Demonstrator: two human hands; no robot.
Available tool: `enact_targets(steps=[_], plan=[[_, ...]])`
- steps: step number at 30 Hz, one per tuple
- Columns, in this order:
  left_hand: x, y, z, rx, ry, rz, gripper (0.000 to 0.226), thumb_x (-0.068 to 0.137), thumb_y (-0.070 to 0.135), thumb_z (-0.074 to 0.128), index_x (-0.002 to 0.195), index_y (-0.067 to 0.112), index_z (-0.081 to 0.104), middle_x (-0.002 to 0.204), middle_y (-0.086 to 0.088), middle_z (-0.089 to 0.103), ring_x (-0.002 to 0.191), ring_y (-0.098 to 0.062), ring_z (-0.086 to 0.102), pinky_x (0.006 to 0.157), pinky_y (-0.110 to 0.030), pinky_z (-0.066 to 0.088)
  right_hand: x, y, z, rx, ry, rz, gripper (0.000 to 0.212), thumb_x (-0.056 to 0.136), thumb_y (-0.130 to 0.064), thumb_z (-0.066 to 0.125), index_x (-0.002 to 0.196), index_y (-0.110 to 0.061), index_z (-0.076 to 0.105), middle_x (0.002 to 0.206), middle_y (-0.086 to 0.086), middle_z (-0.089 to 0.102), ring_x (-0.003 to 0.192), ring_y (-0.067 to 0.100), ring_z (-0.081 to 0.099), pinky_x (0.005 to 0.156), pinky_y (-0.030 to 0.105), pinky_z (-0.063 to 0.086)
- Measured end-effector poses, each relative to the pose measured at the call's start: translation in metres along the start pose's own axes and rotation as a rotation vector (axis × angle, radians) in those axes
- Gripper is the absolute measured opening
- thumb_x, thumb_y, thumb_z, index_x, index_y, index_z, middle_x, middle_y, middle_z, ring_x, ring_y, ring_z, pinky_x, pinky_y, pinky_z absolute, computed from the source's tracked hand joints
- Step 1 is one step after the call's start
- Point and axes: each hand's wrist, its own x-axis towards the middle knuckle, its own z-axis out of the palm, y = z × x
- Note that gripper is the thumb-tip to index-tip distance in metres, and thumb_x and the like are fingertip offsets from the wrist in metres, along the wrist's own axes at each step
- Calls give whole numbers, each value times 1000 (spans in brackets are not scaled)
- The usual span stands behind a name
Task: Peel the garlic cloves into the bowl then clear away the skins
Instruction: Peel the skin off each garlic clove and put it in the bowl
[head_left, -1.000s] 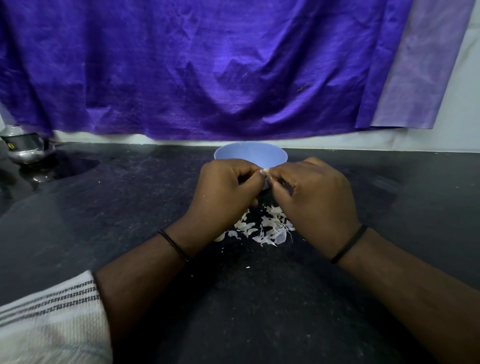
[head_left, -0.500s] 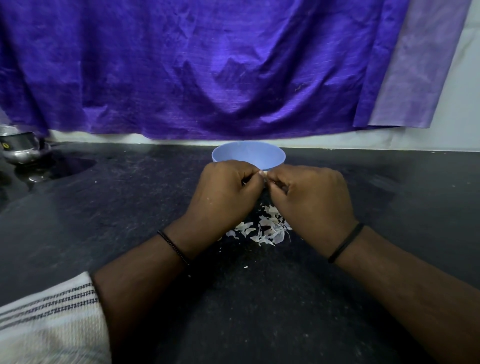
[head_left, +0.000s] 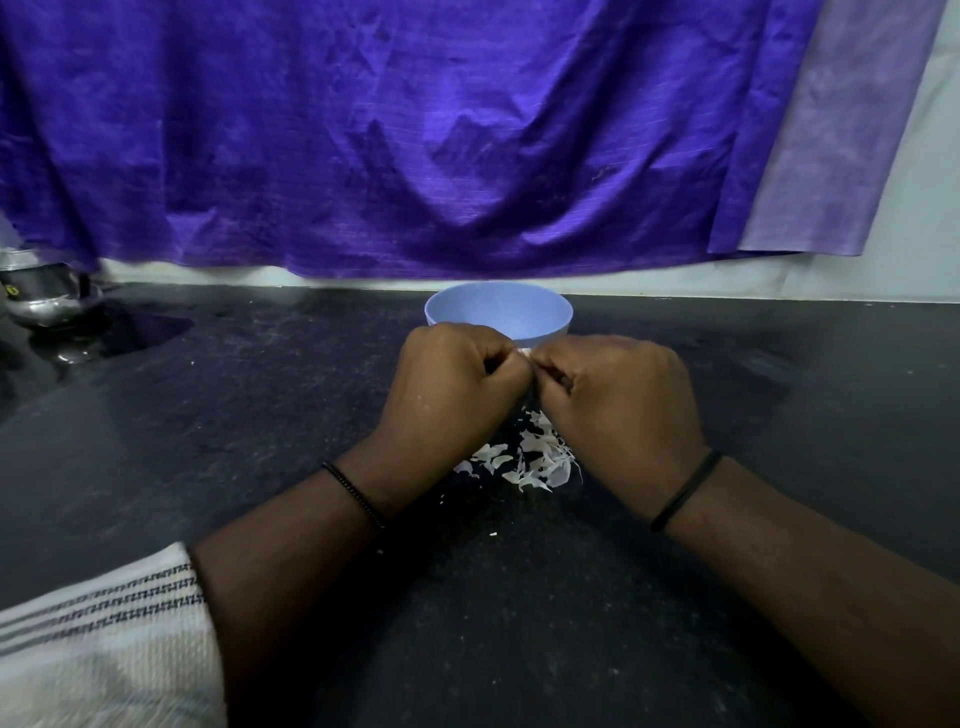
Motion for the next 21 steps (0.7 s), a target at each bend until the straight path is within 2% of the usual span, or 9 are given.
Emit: enact_targets(steps=[3,6,9,11,16,21], plan=[[0,2,-3,-15,-4,-26,27,81,18,62,57,11,71,50,0,64,46,-15,61,54,-35,52,-1,-2,1,46,-21,1,13,86,-21,68,75,-21,74,62,-1,66,58,20,59,50,31,48],[0,3,-5,-49,14,-55,27,82,8,66,56,9,71,49,0,64,45,-13,61,47,-23,48,-2,-4,1,89,-13,-14,16,84,-20,65,71,-19,72,60,-1,65,55,19,58,49,30,47],[0,5,-4,-122,30,-97,26,84,5,65,59,6,72,49,-2,64,42,-9,60,47,-16,46,-2,-3,-1,149,-33,15,20,88,-26,61,75,-21,75,63,-3,67,57,16,60,53,35,50],[0,5,-3,-180,19,-132,25,86,6,63,63,5,73,50,-4,65,42,-8,62,47,-20,49,-2,-1,-2,190,-5,42,19,88,-28,62,77,-22,76,64,-5,68,57,13,61,53,34,51],[0,1,0,-339,-18,-230,21,90,8,62,73,7,74,62,-10,70,51,-23,68,46,-31,53,-1,3,-1,347,-13,117,16,88,-28,62,86,-23,78,73,-6,72,65,12,66,58,37,54],[1,1,3,-445,-63,-295,24,95,10,60,77,0,72,69,-13,70,53,-27,66,44,-30,50,-1,5,-4,328,15,95,14,90,-21,63,89,-23,77,76,-9,73,67,9,65,59,36,54]])
